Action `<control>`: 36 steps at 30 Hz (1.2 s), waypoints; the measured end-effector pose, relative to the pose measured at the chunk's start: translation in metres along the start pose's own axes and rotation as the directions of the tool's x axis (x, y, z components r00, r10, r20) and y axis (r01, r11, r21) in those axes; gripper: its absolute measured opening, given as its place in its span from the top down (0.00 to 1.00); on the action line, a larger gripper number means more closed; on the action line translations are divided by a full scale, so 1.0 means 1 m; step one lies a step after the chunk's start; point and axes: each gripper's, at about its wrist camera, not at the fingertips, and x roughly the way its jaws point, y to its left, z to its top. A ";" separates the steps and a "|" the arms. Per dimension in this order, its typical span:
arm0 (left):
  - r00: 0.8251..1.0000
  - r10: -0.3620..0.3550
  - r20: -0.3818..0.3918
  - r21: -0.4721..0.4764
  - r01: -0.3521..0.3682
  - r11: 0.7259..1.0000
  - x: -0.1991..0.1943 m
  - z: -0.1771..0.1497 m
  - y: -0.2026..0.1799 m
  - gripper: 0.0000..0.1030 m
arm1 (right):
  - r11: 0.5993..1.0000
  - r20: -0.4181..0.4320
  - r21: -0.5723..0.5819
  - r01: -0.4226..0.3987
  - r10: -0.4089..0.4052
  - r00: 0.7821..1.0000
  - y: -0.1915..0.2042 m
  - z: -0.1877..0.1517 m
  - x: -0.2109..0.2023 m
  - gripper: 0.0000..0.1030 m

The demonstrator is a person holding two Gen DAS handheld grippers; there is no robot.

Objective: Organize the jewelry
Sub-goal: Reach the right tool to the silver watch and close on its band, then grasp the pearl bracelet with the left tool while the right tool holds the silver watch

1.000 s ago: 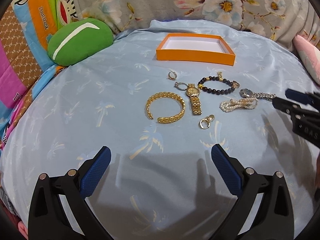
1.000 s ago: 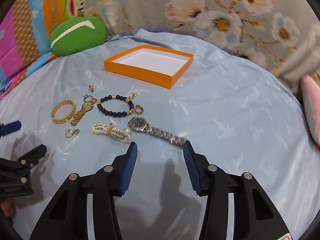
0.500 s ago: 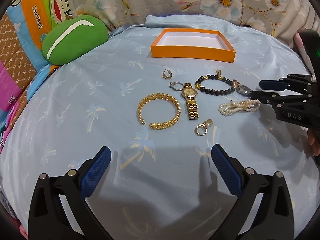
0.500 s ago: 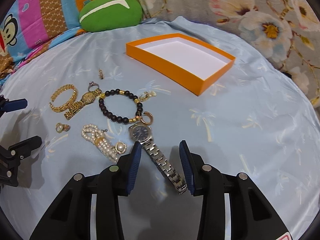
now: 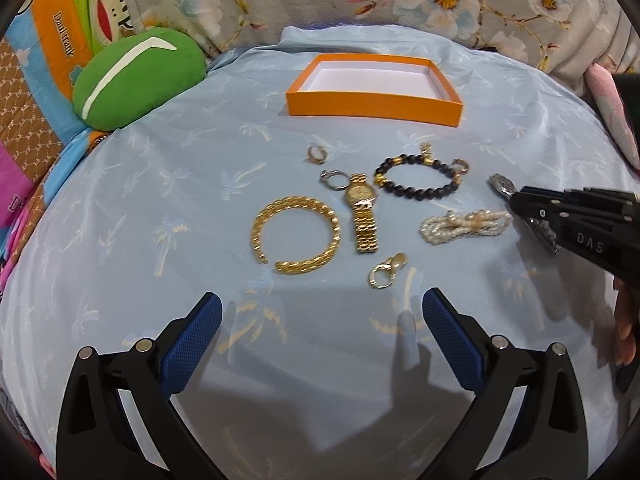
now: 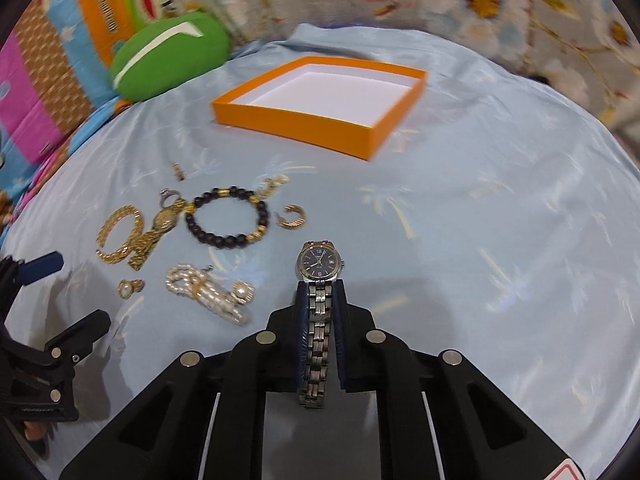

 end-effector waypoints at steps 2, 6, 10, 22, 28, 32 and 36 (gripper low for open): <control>1.000 -0.016 0.011 0.020 0.016 1.000 -0.001 0.005 -0.007 0.05 | 0.997 -0.005 0.075 0.018 -0.018 1.000 -0.009 -0.009 -0.008 0.90; 0.998 -0.049 0.046 0.094 0.045 0.995 -0.003 0.020 -0.031 0.05 | 0.984 -0.004 0.172 0.048 -0.048 0.999 -0.024 -0.030 -0.025 0.90; 0.992 -0.111 0.053 0.162 0.101 0.982 0.007 0.035 -0.054 0.05 | 0.973 -0.004 0.224 0.055 -0.056 0.998 -0.031 -0.044 -0.037 0.90; 0.974 -0.223 -0.028 0.235 0.223 0.946 0.039 0.039 -0.080 0.39 | 0.966 0.014 0.252 0.055 -0.060 0.998 -0.032 -0.051 -0.041 0.90; 0.960 -0.278 -0.020 0.222 0.275 0.935 0.031 0.034 -0.085 0.72 | 0.964 0.015 0.260 0.059 -0.065 0.998 -0.031 -0.051 -0.041 0.90; 0.952 -0.304 -0.025 0.202 0.302 0.932 0.026 0.029 -0.086 0.80 | 0.962 0.018 0.266 0.053 -0.059 0.998 -0.031 -0.051 -0.041 0.90; 0.950 -0.312 -0.022 0.186 0.310 0.932 0.023 0.026 -0.087 0.81 | 0.962 0.020 0.267 0.052 -0.059 0.998 -0.030 -0.052 -0.041 0.90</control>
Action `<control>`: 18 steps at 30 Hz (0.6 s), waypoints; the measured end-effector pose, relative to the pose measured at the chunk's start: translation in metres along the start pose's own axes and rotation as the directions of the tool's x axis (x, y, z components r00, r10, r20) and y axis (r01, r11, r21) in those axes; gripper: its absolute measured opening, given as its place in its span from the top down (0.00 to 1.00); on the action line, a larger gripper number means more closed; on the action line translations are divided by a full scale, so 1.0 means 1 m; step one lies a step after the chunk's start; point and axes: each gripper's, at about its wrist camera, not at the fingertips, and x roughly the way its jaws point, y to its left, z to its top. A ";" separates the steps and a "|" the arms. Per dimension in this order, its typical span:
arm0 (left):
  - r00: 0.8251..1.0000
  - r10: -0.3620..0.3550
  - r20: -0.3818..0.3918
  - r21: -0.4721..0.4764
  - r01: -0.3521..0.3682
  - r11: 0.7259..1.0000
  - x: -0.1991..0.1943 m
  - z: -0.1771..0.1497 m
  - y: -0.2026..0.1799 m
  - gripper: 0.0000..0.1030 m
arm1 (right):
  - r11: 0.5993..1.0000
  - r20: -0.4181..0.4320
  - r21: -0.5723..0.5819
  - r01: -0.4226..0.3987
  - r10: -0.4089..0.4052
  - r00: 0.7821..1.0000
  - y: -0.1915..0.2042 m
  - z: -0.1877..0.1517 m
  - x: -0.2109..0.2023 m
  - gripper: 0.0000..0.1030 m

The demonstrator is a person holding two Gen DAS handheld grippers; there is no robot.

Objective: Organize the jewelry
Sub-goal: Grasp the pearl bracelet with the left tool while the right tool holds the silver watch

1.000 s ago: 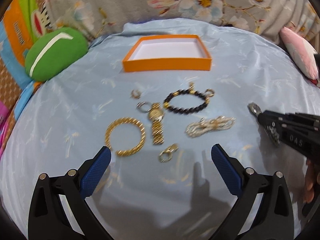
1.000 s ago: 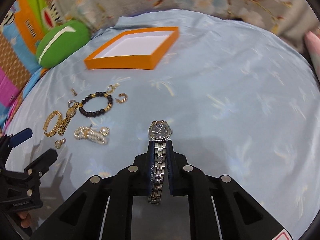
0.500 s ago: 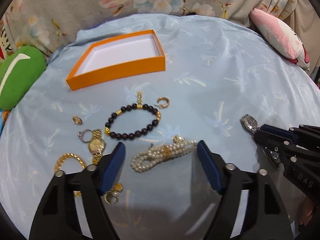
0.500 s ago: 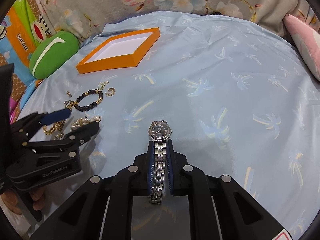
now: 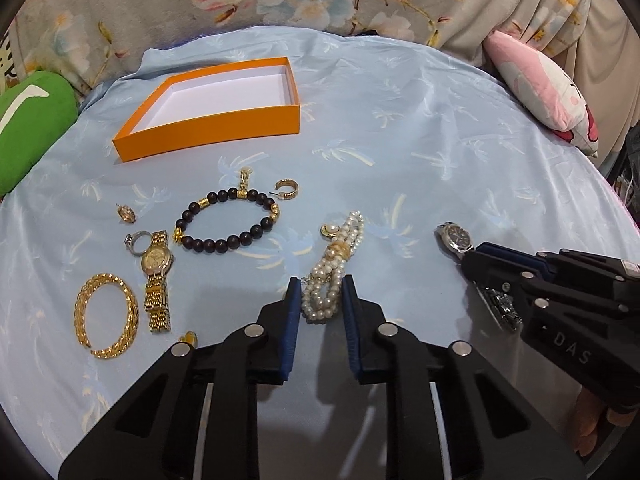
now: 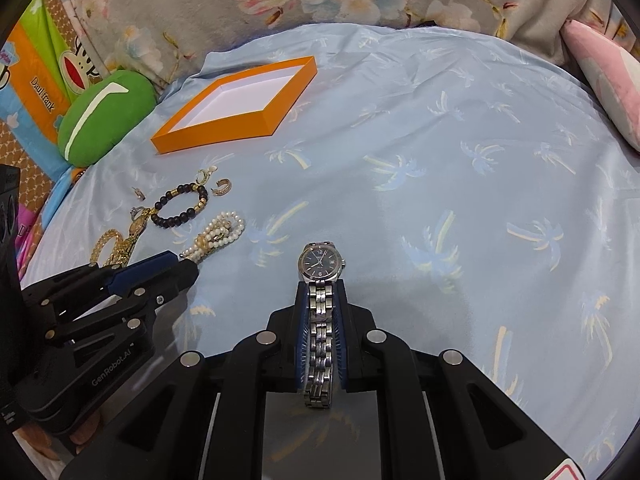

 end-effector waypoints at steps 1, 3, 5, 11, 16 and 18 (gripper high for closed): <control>1.000 0.003 0.002 -0.004 -0.003 1.000 0.000 0.000 0.000 0.81 | 1.000 0.002 0.000 0.000 0.000 1.000 0.001 0.000 0.000 0.90; 1.000 0.006 0.007 -0.006 -0.006 1.000 -0.003 -0.001 -0.001 0.82 | 1.000 0.008 0.000 0.004 -0.004 1.000 0.002 -0.001 -0.002 0.90; 1.000 0.003 0.013 -0.015 -0.003 1.000 -0.007 0.000 0.001 0.83 | 1.000 0.019 -0.002 0.007 -0.007 1.000 0.003 0.000 -0.005 0.90; 0.999 0.006 0.043 -0.033 -0.005 0.999 -0.023 0.007 0.007 0.94 | 1.000 0.047 -0.005 0.011 -0.010 0.999 0.009 0.004 -0.016 0.90; 0.998 0.006 0.068 -0.044 -0.003 0.999 -0.035 0.012 0.013 0.94 | 1.000 0.071 -0.007 0.001 0.000 0.997 0.015 0.011 -0.026 0.90; 0.997 0.004 0.078 -0.045 0.000 0.999 -0.039 0.014 0.015 0.94 | 1.000 0.075 -0.012 0.001 0.000 0.997 0.019 0.014 -0.028 0.90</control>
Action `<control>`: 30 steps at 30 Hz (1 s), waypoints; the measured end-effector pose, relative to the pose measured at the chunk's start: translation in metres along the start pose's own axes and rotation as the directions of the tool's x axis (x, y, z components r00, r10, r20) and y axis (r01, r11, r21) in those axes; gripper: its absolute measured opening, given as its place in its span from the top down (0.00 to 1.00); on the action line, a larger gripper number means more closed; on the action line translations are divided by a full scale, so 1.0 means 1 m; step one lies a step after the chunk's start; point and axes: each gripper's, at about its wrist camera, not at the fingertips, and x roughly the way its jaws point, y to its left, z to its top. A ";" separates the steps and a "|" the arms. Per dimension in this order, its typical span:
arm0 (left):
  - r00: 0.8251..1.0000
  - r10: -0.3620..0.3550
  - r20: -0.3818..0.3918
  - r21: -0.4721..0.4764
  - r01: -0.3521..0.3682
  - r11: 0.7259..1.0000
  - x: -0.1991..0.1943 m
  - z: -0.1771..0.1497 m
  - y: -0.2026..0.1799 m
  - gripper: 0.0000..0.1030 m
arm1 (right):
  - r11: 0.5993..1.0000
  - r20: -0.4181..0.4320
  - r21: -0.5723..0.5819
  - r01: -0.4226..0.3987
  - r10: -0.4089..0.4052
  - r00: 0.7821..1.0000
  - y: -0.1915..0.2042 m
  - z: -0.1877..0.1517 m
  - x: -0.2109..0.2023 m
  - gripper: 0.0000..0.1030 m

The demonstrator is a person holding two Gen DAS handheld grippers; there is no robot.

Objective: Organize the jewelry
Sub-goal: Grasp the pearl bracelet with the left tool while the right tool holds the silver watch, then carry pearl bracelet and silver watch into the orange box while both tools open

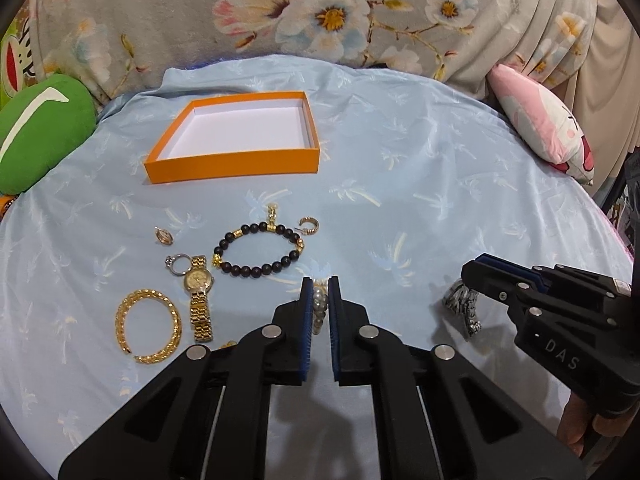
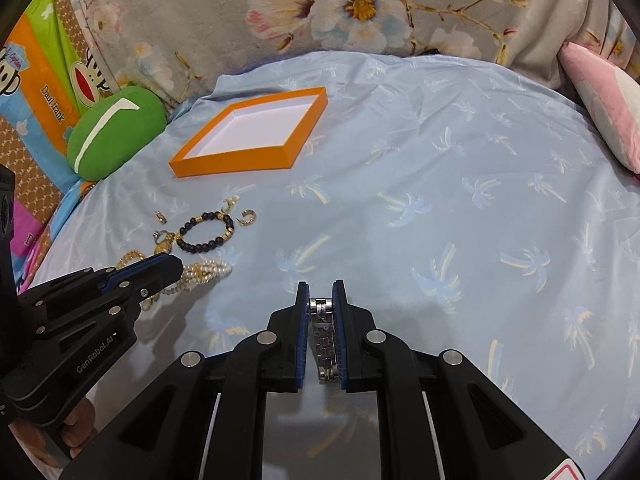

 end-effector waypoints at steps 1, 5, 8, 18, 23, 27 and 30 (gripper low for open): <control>1.000 0.003 0.005 0.001 -0.003 1.000 -0.002 0.001 0.001 0.94 | 1.000 0.001 -0.004 0.004 -0.004 1.000 0.002 0.001 0.000 0.90; 1.000 0.000 0.018 -0.012 0.000 1.000 -0.009 0.005 0.008 0.94 | 1.000 0.006 -0.003 0.002 -0.002 1.000 0.005 0.005 -0.002 0.90; 0.999 0.002 0.035 -0.010 -0.002 1.000 -0.016 0.012 0.013 0.94 | 1.000 0.016 -0.007 -0.005 0.005 1.000 0.010 0.013 -0.005 0.90; 0.995 0.034 0.090 0.011 -0.035 0.999 -0.019 0.059 0.046 0.94 | 0.998 0.076 -0.064 -0.008 0.013 0.997 0.035 0.076 0.004 0.90; 0.993 0.057 0.105 0.005 -0.058 0.998 0.003 0.100 0.075 0.94 | 0.997 0.093 -0.071 -0.014 0.021 0.995 0.048 0.127 0.034 0.90; 0.988 0.088 0.129 0.004 -0.090 0.996 0.029 0.146 0.098 0.94 | 0.997 0.106 -0.075 -0.009 0.017 0.994 0.060 0.170 0.069 0.90; 0.984 0.114 0.136 0.002 -0.116 0.993 0.058 0.181 0.113 0.94 | 0.997 0.118 -0.073 0.004 0.004 0.993 0.064 0.203 0.101 0.90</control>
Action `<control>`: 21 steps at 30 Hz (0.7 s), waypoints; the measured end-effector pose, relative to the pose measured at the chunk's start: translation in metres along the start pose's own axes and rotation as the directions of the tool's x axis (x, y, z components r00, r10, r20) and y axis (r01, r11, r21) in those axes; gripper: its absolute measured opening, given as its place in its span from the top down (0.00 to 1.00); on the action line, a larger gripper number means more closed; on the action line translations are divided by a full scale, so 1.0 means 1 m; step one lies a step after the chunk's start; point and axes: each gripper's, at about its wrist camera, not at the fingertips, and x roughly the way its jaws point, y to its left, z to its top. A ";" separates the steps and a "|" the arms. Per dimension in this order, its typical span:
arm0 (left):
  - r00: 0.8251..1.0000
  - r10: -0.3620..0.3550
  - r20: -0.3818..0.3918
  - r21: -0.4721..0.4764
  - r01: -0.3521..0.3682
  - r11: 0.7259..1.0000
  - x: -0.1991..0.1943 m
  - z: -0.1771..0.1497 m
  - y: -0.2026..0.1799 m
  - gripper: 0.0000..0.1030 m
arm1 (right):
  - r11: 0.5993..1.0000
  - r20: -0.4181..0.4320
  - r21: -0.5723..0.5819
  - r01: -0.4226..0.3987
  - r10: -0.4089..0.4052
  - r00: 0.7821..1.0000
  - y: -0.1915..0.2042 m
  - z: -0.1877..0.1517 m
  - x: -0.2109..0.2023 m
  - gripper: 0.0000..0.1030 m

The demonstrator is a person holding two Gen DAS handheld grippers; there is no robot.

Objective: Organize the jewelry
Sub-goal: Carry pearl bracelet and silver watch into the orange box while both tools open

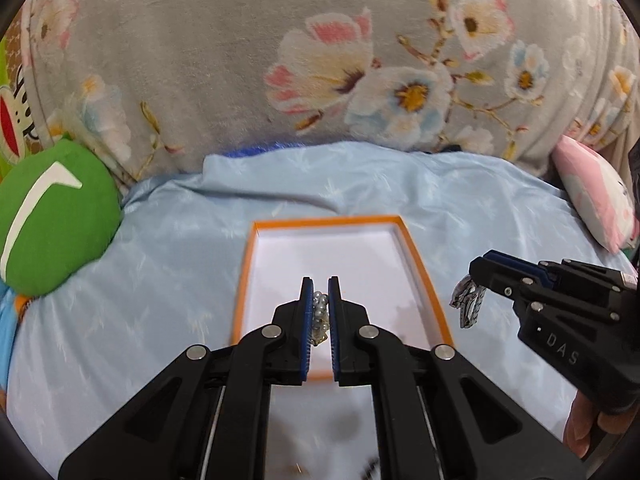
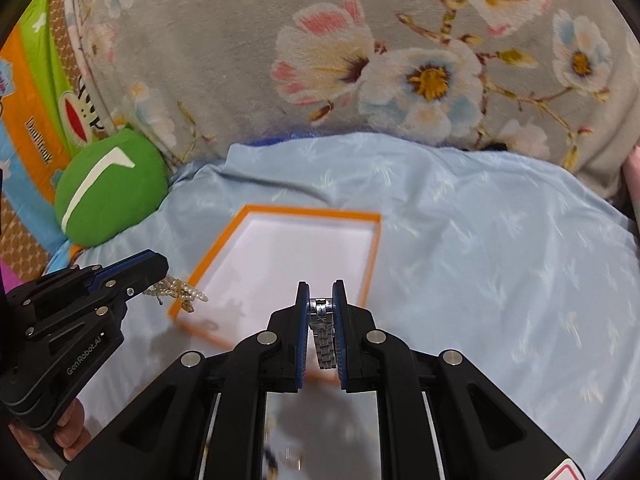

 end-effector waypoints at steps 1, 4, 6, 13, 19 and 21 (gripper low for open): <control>1.000 0.007 0.003 0.003 -0.007 1.000 0.011 0.008 0.003 0.94 | 1.000 0.005 0.004 0.002 -0.002 1.000 0.000 0.010 0.014 0.90; 1.000 0.027 0.008 0.006 -0.027 1.000 0.051 0.033 0.010 0.94 | 1.000 0.028 0.014 0.006 -0.007 1.000 0.000 0.033 0.044 0.90; 1.000 0.025 -0.003 -0.001 -0.025 1.000 0.077 0.045 0.015 0.94 | 1.000 0.038 0.025 0.002 -0.003 0.999 -0.003 0.045 0.066 0.90; 0.996 0.053 -0.065 -0.019 -0.054 0.998 0.151 0.048 0.025 0.94 | 0.997 -0.042 0.074 -0.037 0.040 0.998 -0.018 0.048 0.131 0.89; 0.992 0.039 -0.118 -0.020 -0.042 0.999 0.161 0.031 0.027 0.86 | 0.998 -0.129 0.056 -0.019 0.026 0.991 -0.016 0.021 0.137 0.87; 0.993 0.035 -0.112 -0.038 -0.040 0.998 0.154 0.027 0.028 0.52 | 0.999 -0.155 0.034 -0.011 0.016 0.988 -0.011 0.011 0.132 0.87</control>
